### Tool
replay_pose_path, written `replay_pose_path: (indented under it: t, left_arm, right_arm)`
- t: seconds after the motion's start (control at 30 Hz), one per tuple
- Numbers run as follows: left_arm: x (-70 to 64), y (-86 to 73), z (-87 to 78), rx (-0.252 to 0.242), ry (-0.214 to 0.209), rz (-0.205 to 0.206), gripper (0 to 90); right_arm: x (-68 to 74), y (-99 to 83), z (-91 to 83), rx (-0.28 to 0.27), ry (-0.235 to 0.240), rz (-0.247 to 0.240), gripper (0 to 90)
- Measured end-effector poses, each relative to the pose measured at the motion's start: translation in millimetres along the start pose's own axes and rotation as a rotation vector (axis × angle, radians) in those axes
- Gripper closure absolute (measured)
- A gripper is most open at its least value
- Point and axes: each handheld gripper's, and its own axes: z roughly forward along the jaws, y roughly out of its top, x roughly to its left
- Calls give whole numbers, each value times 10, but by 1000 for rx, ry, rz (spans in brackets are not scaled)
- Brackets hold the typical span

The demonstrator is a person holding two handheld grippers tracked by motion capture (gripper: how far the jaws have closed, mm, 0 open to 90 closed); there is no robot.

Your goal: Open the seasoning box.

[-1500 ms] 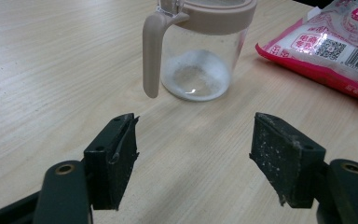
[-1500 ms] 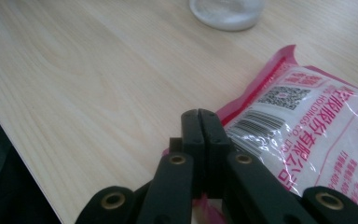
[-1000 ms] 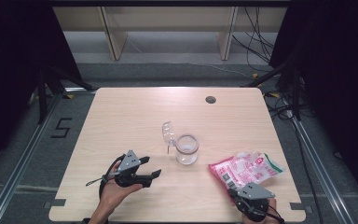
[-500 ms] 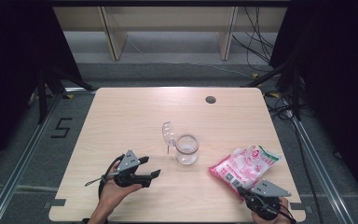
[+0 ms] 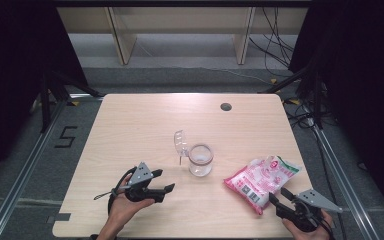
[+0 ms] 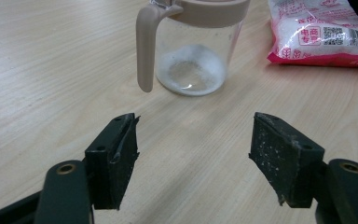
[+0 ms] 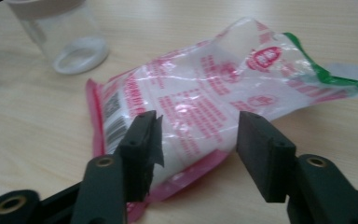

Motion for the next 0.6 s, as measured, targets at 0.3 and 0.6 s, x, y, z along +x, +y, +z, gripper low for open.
replay_pose_path:
  t: [0.3, 0.6]
  left_arm:
    - [-63, 2, 21, 4, -39, -6, 311]
    - [-124, 8, 52, 6, -58, 9, 311]
  right_arm:
    - [-238, 12, 56, 14, -6, 81, 404]
    - [-404, 89, 177, 32, -22, 115, 390]
